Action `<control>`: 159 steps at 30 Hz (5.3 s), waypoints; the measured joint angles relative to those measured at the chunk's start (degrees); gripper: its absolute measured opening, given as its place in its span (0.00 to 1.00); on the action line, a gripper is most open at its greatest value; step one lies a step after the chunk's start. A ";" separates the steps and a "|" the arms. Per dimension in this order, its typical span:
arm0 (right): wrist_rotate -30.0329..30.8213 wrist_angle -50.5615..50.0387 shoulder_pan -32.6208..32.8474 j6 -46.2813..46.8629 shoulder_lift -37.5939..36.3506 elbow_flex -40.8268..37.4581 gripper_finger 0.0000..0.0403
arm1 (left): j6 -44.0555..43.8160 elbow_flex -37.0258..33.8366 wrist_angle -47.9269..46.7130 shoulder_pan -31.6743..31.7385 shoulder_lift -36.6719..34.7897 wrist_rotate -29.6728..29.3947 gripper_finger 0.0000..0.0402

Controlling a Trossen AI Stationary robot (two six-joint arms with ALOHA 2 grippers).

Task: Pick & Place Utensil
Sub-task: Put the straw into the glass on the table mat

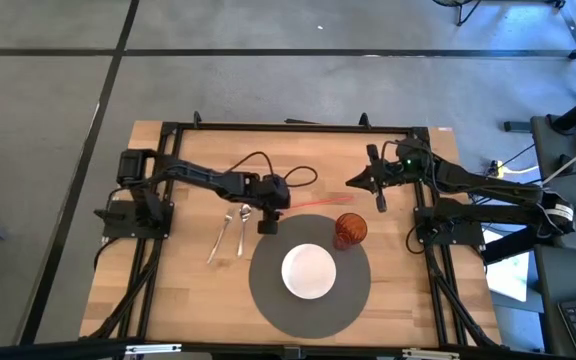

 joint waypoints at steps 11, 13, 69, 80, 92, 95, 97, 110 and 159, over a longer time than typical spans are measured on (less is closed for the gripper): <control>0.00 -0.62 0.04 -0.23 0.00 0.00 0.02 | -0.93 0.07 1.89 2.22 4.49 2.46 0.38; 0.00 -0.69 0.04 -0.22 0.00 0.00 0.02 | -0.92 0.11 2.04 2.22 4.71 2.40 0.38; -16.09 30.79 0.09 20.09 -2.89 0.00 0.12 | 7.00 0.66 14.76 -7.81 -22.58 -20.40 0.00; -16.96 50.40 0.07 32.00 -3.30 0.02 0.66 | 10.02 0.66 22.44 -13.08 -22.57 -24.43 0.00; -14.93 55.17 0.09 26.59 -3.23 0.02 0.77 | 7.68 0.65 23.80 -10.78 -21.40 -24.12 0.00; -12.87 57.20 0.11 26.74 -3.26 0.02 0.73 | 7.46 0.63 23.43 -9.81 -20.28 -23.90 0.00; -11.83 57.16 0.09 26.54 -3.24 0.02 0.71 | 7.34 0.63 24.31 -9.24 -19.37 -22.98 0.00; -10.05 57.02 0.09 26.35 -2.60 0.02 0.55 | 8.51 0.63 26.44 -8.60 -16.42 -23.07 0.00; 9.51 -16.18 23.53 8.82 -9.14 30.25 0.00 | -5.64 -31.09 22.76 -15.68 -48.82 -39.33 0.00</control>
